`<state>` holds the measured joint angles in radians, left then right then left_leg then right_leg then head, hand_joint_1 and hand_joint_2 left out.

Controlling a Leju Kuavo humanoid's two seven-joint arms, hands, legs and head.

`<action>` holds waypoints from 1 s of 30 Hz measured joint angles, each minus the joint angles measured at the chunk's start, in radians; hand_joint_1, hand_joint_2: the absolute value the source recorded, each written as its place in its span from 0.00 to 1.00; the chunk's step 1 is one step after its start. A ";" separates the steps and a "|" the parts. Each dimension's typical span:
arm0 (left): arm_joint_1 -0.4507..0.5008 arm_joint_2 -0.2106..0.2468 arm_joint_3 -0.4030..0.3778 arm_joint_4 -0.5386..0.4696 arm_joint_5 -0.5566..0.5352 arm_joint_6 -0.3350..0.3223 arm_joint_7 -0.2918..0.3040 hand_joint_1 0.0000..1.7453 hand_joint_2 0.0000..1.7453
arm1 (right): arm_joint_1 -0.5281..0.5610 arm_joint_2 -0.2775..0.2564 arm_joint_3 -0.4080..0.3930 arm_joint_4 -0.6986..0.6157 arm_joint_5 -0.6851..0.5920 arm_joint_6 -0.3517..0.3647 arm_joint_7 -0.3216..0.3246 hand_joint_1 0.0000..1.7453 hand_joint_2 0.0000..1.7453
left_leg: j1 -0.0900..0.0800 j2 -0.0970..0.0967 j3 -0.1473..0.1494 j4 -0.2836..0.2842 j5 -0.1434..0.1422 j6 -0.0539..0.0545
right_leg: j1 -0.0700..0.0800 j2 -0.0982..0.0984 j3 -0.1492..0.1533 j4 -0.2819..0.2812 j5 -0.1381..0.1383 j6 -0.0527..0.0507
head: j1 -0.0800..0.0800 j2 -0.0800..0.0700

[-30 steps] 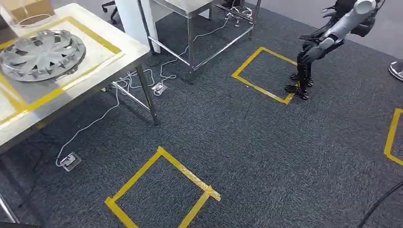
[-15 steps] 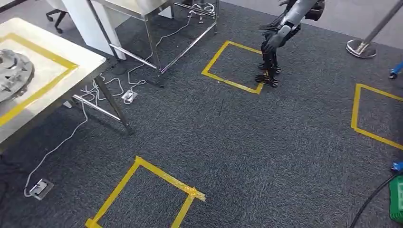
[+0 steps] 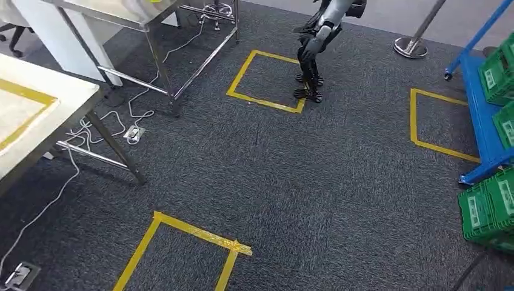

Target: Take the parts from the cabinet and place them on the table.

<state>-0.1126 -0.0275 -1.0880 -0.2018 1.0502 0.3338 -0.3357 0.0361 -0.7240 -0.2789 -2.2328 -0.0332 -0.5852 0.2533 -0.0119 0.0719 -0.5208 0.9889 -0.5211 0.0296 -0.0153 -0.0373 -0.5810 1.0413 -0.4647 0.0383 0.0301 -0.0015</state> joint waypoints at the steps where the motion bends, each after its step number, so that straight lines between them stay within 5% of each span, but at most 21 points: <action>1: -0.001 0.000 0.000 0.000 0.000 0.000 0.000 0.00 0.00 | 0.000 0.000 0.000 0.000 0.000 0.000 0.000 0.00 0.00 | -0.006 0.008 0.001 0.000 -0.004 -0.004 | 0.012 -0.033 0.020 -0.032 -0.020 -0.007 | 0.000 0.000; 2: -0.002 0.000 0.000 0.000 0.000 0.000 -0.002 0.00 0.00 | 0.001 0.000 0.000 0.000 0.000 0.000 0.000 0.00 0.00 | -0.008 0.017 -0.001 0.004 -0.007 -0.009 | 0.014 -0.026 0.018 -0.042 -0.015 -0.020 | 0.000 0.000; 5: -0.004 0.000 0.000 0.000 0.000 -0.001 0.000 0.00 0.00 | 0.033 0.000 -0.009 0.002 -0.002 0.011 0.008 0.00 0.00 | -0.005 0.043 0.007 0.001 -0.011 -0.021 | 0.019 0.004 0.015 -0.046 -0.014 -0.036 | -0.004 0.000; 6: -0.005 0.000 0.000 0.000 -0.002 -0.002 0.002 0.00 0.00 | 0.055 0.003 -0.013 0.010 -0.011 0.028 0.001 0.00 0.00 | -0.001 0.006 0.003 0.009 -0.024 -0.030 | 0.010 0.007 0.021 -0.056 -0.007 -0.044 | -0.003 0.000; 7: -0.005 0.000 0.000 0.000 -0.003 -0.003 0.003 0.00 0.00 | 0.068 0.009 -0.016 0.029 -0.025 0.051 -0.022 0.00 0.00 | 0.002 -0.065 -0.009 0.040 -0.049 -0.030 | 0.011 0.013 0.021 -0.060 -0.005 -0.049 | -0.009 0.000; 10: -0.002 0.000 0.000 0.000 -0.008 -0.010 0.012 0.00 0.00 | 0.102 0.065 -0.007 0.148 -0.080 0.107 -0.119 0.00 0.00 | 0.002 -0.086 -0.116 0.249 -0.146 -0.027 | 0.014 0.035 0.018 -0.061 -0.003 -0.055 | -0.028 0.000; 11: 0.000 0.001 0.000 0.000 -0.013 -0.011 0.020 0.00 0.00 | 0.107 0.094 0.005 0.223 -0.105 0.131 -0.164 0.00 0.00 | 0.002 -0.084 -0.141 0.288 -0.149 -0.026 | 0.015 0.045 0.017 -0.060 -0.003 -0.055 | -0.029 0.000; 12: 0.001 0.001 -0.002 0.000 -0.019 -0.012 0.026 0.00 0.00 | 0.104 0.127 0.022 0.309 -0.127 0.151 -0.225 0.00 0.00 | 0.002 -0.083 -0.142 0.277 -0.127 -0.024 | 0.014 0.055 0.017 -0.060 -0.003 -0.055 | -0.030 0.000; 14: 0.000 0.000 -0.004 0.000 -0.036 -0.013 0.039 0.00 0.00 | 0.069 0.195 0.062 0.518 -0.160 0.179 -0.363 0.00 0.00 | 0.005 -0.087 -0.091 0.162 -0.037 -0.026 | 0.010 0.076 0.017 -0.057 -0.004 -0.054 | -0.034 0.000; 15: -0.002 0.000 -0.006 0.000 -0.042 -0.013 0.044 0.00 0.00 | 0.045 0.234 0.089 0.651 -0.179 0.198 -0.421 0.00 0.00 | 0.007 -0.108 -0.049 0.070 0.015 -0.030 | 0.007 0.087 0.017 -0.053 -0.006 -0.050 | -0.034 0.000; 16: -0.003 -0.003 -0.011 -0.002 -0.049 -0.013 0.050 0.00 0.00 | 0.031 0.266 0.111 0.778 -0.198 0.227 -0.450 0.00 0.00 | 0.013 -0.163 -0.030 0.035 0.004 -0.038 | 0.006 0.095 0.015 -0.051 -0.008 -0.042 | -0.035 0.000; 17: -0.005 -0.007 -0.014 -0.002 -0.053 -0.013 0.053 0.00 0.00 | 0.022 0.292 0.132 0.889 -0.218 0.257 -0.454 0.00 0.00 | 0.020 -0.187 -0.023 0.010 0.003 -0.038 | 0.007 0.104 0.006 -0.041 -0.012 -0.035 | -0.040 0.000; 20: -0.002 -0.008 -0.031 -0.002 -0.064 -0.012 0.065 0.00 0.00 | -0.047 0.397 0.198 1.192 -0.269 0.328 -0.434 0.00 0.00 | 0.013 -0.147 -0.021 0.011 0.003 -0.024 | 0.000 0.146 -0.004 -0.047 0.001 -0.018 | -0.032 0.000; 21: -0.005 -0.009 -0.032 -0.003 -0.065 -0.012 0.068 0.00 0.00 | -0.057 0.435 0.209 1.332 -0.283 0.330 -0.428 0.00 0.00 | 0.023 -0.133 -0.014 0.002 0.007 -0.017 | 0.004 0.143 -0.004 -0.045 -0.004 -0.016 | -0.036 0.000; 22: -0.009 -0.009 -0.035 -0.003 -0.066 -0.012 0.068 0.00 0.00 | -0.049 0.472 0.220 1.433 -0.296 0.331 -0.418 0.00 0.00 | 0.023 -0.125 -0.006 -0.002 0.007 -0.013 | 0.008 0.095 -0.010 -0.022 -0.020 -0.012 | -0.024 0.000; 23: -0.009 -0.012 -0.037 -0.003 -0.066 -0.011 0.068 0.00 0.00 | -0.047 0.502 0.227 1.524 -0.309 0.331 -0.417 0.00 0.00 | 0.020 -0.113 -0.002 -0.004 0.004 -0.007 | 0.002 0.069 -0.040 0.037 -0.054 -0.008 | -0.004 0.000; 25: -0.003 -0.009 -0.040 -0.002 -0.063 -0.009 0.069 0.00 0.00 | -0.061 0.536 0.239 1.617 -0.335 0.331 -0.420 0.00 0.00 | 0.008 -0.073 0.000 -0.004 -0.003 0.000 | -0.004 0.051 -0.131 0.197 -0.122 -0.001 | 0.003 0.000; 26: -0.002 -0.007 -0.042 -0.002 -0.063 -0.008 0.069 0.00 0.00 | -0.070 0.542 0.241 1.639 -0.342 0.332 -0.423 0.00 0.00 | 0.005 -0.054 0.001 -0.003 -0.007 -0.001 | -0.004 0.046 -0.161 0.245 -0.133 0.002 | 0.000 0.000; 28: -0.006 -0.002 -0.046 -0.001 -0.062 -0.008 0.069 0.00 0.00 | -0.076 0.545 0.241 1.725 -0.365 0.344 -0.411 0.00 0.00 | 0.005 -0.024 0.010 -0.003 -0.017 -0.005 | -0.006 0.037 -0.148 0.220 -0.086 0.004 | -0.002 0.000; 30: -0.010 -0.001 -0.046 -0.002 -0.063 -0.009 0.069 0.00 0.00 | -0.074 0.546 0.243 1.784 -0.368 0.351 -0.386 0.00 0.00 | 0.008 -0.011 0.026 -0.003 -0.028 -0.013 | -0.008 0.017 -0.067 0.064 0.000 0.002 | 0.005 0.000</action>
<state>-0.1223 -0.0282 -1.1341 -0.2033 0.9876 0.3246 -0.2667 -0.0380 -0.1778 -0.0362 -0.4489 -0.4009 -0.2342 -0.1332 -0.0041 0.0611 -0.4951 0.9856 -0.5493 0.0162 -0.0237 -0.0200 -0.6477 1.1057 -0.4643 0.0399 0.0347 -0.0015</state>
